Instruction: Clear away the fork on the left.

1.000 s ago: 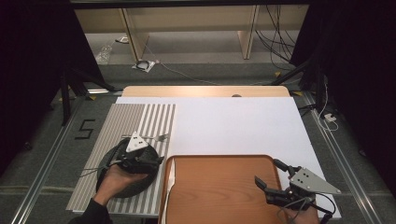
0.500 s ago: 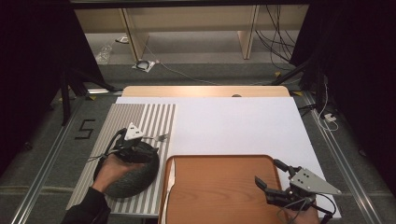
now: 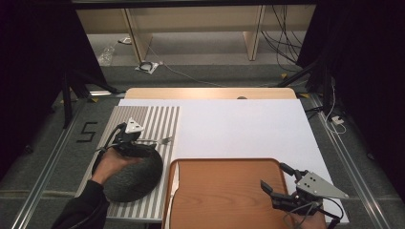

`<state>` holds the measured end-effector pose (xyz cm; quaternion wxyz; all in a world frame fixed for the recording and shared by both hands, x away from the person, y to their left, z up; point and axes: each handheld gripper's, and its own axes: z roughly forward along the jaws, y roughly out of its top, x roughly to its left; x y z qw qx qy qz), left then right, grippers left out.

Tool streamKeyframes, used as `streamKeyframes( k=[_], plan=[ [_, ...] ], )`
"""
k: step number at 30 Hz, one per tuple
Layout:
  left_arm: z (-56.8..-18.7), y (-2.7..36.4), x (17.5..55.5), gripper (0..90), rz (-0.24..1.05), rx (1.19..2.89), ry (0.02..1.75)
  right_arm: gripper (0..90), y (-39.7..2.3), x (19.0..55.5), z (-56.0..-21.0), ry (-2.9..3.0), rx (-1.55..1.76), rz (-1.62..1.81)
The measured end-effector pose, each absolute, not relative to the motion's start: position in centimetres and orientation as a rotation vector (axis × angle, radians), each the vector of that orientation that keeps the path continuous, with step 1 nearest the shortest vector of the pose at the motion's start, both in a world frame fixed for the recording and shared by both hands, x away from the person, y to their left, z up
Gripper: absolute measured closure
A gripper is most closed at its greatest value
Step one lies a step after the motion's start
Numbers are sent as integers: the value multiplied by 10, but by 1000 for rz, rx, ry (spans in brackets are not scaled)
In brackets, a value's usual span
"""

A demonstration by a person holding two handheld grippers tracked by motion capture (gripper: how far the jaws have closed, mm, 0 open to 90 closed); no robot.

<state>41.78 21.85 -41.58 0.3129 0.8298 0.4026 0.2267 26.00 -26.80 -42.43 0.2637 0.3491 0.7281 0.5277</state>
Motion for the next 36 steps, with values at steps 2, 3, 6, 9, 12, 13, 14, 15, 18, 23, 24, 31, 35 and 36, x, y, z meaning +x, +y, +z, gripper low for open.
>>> streamKeyframes(
  k=[2,3,6,9,12,13,14,15,18,23,24,31,35,36],
  plan=[
    [-416,219,423,237,601,2202,1067,171,-268,260,-425,1966,942,1432],
    [-417,219,426,238,605,2211,1066,171,-268,260,-425,1966,942,1432],
    [-418,219,434,241,606,2239,1061,171,-268,261,-425,1965,941,1432],
    [-420,220,443,245,595,2254,1072,172,-268,261,-425,1967,941,1430],
    [-423,221,450,248,592,2283,1075,172,-268,260,-425,1971,942,1426],
    [-423,221,453,248,587,2286,1078,172,-269,260,-425,1971,941,1425],
    [-424,222,455,248,580,2292,1082,172,-269,261,-425,1969,943,1427],
    [-425,223,458,248,567,2300,1079,172,-269,261,-425,1964,943,1433],
    [-427,224,465,246,559,2331,1085,172,-269,261,-425,1962,943,1435],
    [-432,227,477,250,544,2366,1099,172,-269,261,-425,1965,941,1433],
    [-434,227,482,251,535,2379,1109,172,-269,261,-425,1965,941,1433],
    [-440,229,494,265,494,2432,1149,174,-270,260,-424,1964,940,1432],
    [-444,229,498,267,465,2459,1161,174,-269,261,-425,1966,940,1432],
    [-445,229,499,269,465,2474,1162,175,-269,261,-425,1966,940,1431]
  ],
)
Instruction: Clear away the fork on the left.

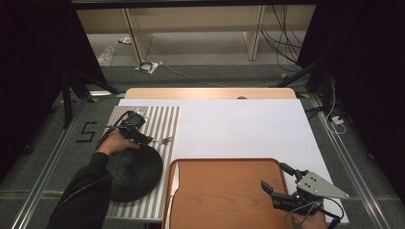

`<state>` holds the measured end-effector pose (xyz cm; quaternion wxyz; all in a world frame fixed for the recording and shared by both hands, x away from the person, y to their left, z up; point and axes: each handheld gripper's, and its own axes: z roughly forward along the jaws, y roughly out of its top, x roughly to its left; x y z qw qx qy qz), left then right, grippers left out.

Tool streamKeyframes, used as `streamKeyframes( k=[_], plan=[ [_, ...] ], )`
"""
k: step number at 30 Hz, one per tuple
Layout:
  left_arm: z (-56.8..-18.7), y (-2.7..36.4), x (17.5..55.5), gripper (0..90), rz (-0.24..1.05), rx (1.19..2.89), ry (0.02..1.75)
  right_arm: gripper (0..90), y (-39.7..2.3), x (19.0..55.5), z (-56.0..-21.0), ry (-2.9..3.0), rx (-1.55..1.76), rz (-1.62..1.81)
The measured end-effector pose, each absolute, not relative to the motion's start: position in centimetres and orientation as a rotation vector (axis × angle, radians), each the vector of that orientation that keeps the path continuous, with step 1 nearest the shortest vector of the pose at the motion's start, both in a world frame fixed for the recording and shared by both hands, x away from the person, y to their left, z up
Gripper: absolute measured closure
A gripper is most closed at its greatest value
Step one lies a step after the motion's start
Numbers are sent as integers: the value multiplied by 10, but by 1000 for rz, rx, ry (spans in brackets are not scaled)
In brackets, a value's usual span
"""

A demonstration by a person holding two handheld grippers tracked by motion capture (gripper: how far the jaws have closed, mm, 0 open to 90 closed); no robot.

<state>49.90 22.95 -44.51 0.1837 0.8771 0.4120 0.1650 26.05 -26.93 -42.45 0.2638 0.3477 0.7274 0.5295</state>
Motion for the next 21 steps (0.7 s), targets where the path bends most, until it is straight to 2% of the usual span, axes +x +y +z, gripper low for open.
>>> streamKeyframes(
  k=[11,21],
  plan=[
    [-453,238,509,313,426,2512,1211,175,-269,260,-425,1973,941,1426],
    [-455,236,514,364,409,2575,1169,175,-269,260,-425,1972,940,1427]
  ],
)
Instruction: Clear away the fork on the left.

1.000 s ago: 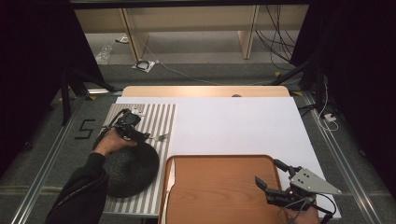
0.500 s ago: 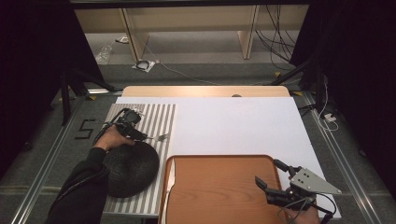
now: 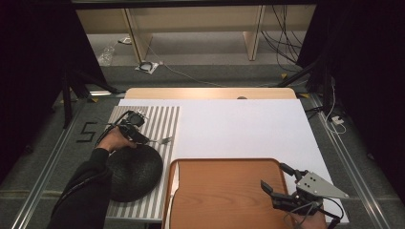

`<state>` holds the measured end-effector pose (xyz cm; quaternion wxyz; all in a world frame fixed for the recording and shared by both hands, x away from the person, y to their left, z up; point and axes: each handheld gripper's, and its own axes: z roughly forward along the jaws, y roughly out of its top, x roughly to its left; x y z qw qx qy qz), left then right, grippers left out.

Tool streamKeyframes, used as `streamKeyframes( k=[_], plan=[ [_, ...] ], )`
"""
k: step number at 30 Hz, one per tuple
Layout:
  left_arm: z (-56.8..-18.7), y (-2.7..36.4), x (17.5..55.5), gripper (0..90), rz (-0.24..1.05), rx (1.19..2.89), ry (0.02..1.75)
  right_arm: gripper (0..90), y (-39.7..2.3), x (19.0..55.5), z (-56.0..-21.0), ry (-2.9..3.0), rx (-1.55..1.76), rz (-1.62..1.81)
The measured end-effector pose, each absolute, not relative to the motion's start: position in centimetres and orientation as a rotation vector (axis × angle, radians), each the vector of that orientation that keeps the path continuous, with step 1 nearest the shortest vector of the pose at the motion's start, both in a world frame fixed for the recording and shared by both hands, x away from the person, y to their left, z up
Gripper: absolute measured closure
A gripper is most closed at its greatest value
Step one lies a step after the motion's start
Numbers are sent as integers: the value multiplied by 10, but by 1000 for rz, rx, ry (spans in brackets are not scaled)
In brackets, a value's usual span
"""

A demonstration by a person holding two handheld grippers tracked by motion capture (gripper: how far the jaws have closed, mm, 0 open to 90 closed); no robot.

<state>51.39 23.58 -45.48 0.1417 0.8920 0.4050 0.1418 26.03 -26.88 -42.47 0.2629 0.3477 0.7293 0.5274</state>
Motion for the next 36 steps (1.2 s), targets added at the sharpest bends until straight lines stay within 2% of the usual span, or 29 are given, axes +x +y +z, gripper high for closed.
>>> streamKeyframes(
  k=[26,36],
  plan=[
    [-462,223,523,478,342,2719,1068,175,-269,261,-425,1975,938,1429],
    [-461,222,522,581,303,2724,1029,175,-269,261,-425,1975,935,1428]
  ],
)
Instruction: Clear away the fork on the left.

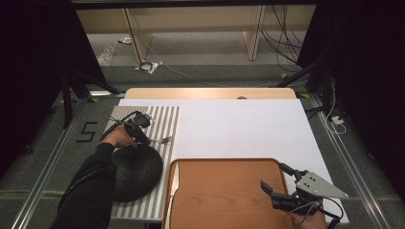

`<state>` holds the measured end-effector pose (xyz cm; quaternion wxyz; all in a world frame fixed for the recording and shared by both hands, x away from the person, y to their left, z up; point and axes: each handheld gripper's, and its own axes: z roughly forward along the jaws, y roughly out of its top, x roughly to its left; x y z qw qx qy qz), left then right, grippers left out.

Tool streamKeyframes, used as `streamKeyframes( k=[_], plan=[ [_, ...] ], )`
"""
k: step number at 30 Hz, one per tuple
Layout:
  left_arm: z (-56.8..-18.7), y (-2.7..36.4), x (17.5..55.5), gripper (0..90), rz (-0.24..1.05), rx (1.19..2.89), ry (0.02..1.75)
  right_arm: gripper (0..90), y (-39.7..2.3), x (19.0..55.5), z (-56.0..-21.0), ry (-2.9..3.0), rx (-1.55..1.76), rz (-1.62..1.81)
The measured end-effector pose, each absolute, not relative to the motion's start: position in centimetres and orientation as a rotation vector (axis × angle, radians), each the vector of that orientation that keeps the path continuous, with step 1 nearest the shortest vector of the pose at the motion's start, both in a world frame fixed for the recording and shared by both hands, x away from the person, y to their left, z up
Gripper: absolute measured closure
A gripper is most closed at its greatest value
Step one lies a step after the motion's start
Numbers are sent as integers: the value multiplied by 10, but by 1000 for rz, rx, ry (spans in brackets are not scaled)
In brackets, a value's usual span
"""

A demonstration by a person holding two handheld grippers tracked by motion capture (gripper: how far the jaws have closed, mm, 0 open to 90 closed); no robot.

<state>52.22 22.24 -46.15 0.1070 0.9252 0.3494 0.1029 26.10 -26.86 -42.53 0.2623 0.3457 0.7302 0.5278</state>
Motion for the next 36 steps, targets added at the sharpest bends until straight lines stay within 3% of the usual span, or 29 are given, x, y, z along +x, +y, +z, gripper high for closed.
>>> streamKeyframes(
  k=[22,36],
  plan=[
    [-461,218,521,830,242,2754,984,176,-268,260,-425,1985,934,1423],
    [-460,220,521,840,338,2755,978,176,-268,260,-425,1986,937,1424]
  ],
)
